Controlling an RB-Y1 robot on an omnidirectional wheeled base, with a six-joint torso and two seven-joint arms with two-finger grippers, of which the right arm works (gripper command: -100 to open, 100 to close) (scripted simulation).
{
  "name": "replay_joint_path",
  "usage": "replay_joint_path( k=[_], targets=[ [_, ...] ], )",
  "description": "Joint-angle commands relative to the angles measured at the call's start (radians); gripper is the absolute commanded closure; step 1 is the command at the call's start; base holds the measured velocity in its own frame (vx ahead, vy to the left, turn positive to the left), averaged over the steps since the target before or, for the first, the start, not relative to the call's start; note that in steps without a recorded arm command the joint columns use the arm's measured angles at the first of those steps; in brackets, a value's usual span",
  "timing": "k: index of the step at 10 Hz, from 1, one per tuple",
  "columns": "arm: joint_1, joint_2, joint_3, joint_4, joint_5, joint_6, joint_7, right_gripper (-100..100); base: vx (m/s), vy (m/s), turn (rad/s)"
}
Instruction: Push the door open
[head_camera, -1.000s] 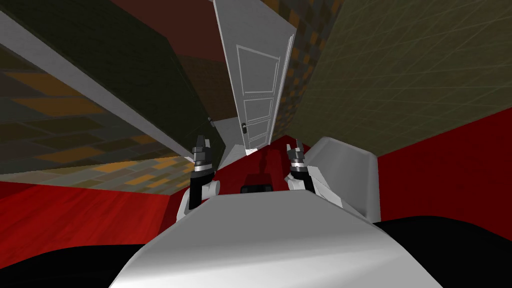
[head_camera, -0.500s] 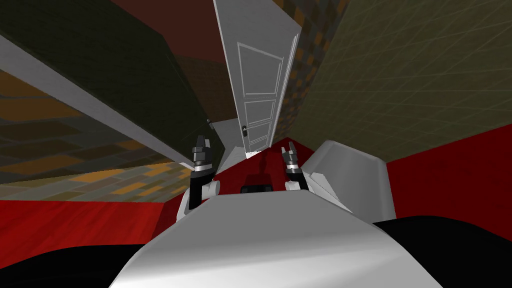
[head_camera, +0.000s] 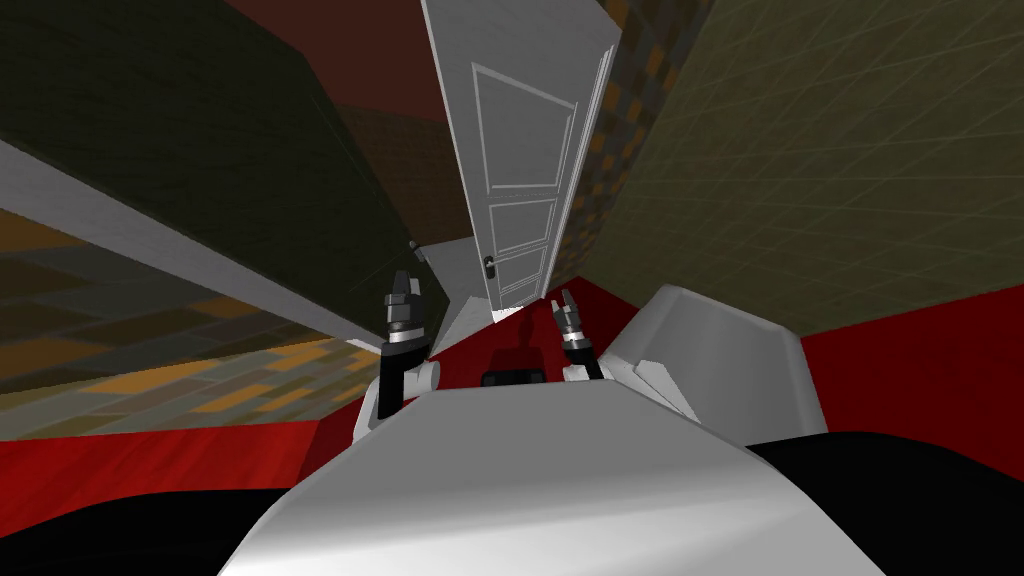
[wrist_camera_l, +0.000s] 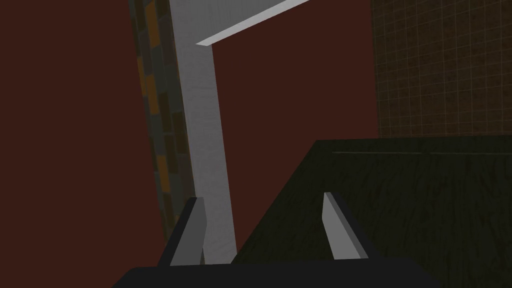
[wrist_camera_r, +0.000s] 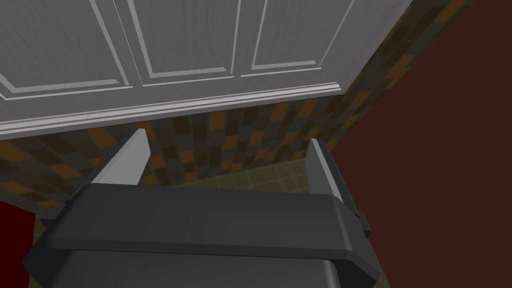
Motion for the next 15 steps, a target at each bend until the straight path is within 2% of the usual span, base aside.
replay_joint_path(
  k=[1, 15],
  targets=[
    [-0.004, -0.008, 0.02, 0.03, 0.027, -0.002, -0.018, -100, 0.218, 0.04, 0.01],
    [-0.01, -0.031, 0.224, 0.239, 0.269, -0.001, -0.131, -100, 0.195, 0.011, 0.01]
  ],
)
